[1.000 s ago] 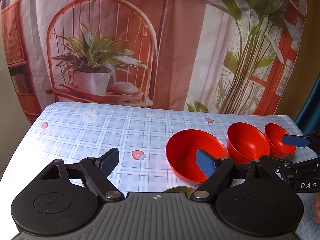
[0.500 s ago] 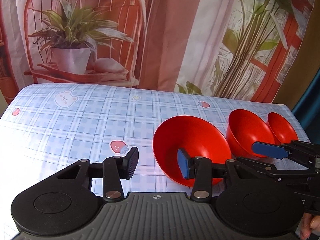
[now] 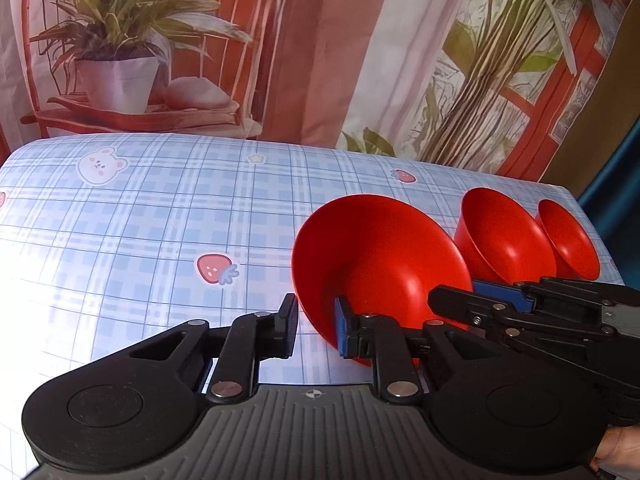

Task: Organize plates and bowls
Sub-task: 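Close the left gripper on the red bowl rim and lift it, then carry the red bowl over the next red bowl and lower it in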

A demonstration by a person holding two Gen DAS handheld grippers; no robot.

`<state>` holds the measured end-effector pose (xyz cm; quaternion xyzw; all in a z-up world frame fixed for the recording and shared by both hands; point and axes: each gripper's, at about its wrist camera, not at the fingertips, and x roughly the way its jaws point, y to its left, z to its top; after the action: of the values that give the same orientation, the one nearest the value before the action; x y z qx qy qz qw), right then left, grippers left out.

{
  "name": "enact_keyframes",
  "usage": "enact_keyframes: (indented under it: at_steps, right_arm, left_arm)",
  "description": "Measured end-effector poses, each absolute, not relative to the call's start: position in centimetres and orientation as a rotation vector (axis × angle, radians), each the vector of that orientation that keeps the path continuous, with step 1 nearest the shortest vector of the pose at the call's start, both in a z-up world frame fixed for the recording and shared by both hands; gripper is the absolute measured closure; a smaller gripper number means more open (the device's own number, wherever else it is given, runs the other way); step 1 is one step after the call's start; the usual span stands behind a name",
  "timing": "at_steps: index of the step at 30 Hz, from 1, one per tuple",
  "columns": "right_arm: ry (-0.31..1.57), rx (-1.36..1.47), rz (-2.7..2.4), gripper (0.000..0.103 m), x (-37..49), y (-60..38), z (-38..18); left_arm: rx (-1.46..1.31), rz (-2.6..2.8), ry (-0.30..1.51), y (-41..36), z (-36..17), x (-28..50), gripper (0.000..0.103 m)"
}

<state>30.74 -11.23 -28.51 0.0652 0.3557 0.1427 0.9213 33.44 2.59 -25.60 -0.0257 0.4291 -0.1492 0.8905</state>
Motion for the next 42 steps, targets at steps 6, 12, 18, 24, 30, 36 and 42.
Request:
enact_keyframes:
  at_steps: [6,12,18,24,30,36,42]
  right_arm:
    - [0.710,0.147,0.295,0.089,30.2,-11.3,-28.0]
    - [0.680,0.151,0.306,0.089,29.4,-11.4,-26.8]
    - [0.645,0.139,0.314,0.089,28.4,-11.6,-25.1]
    - [0.616,0.137,0.308,0.090,27.7,-12.4,-23.8]
    - [0.595,0.134,0.297,0.090,27.1,-13.6,-22.8]
    - [0.583,0.132,0.287,0.090,26.7,-14.9,-22.1]
    - [0.578,0.132,0.279,0.090,26.7,-16.1,-21.9]
  left_arm:
    - [-0.015,-0.304,0.877,2.2,-24.9,32.7,0.082]
    - [0.005,-0.297,0.842,2.1,-23.2,31.6,0.082]
    - [0.011,-0.296,0.821,1.9,-21.9,30.6,0.082]
    - [0.018,-0.307,0.794,1.0,-20.5,29.7,0.082]
    - [0.024,-0.321,0.778,0.0,-19.8,29.2,0.082]
    - [0.032,-0.336,0.769,-1.0,-19.4,29.2,0.082]
    - [0.036,-0.351,0.768,-1.9,-19.3,29.3,0.082]
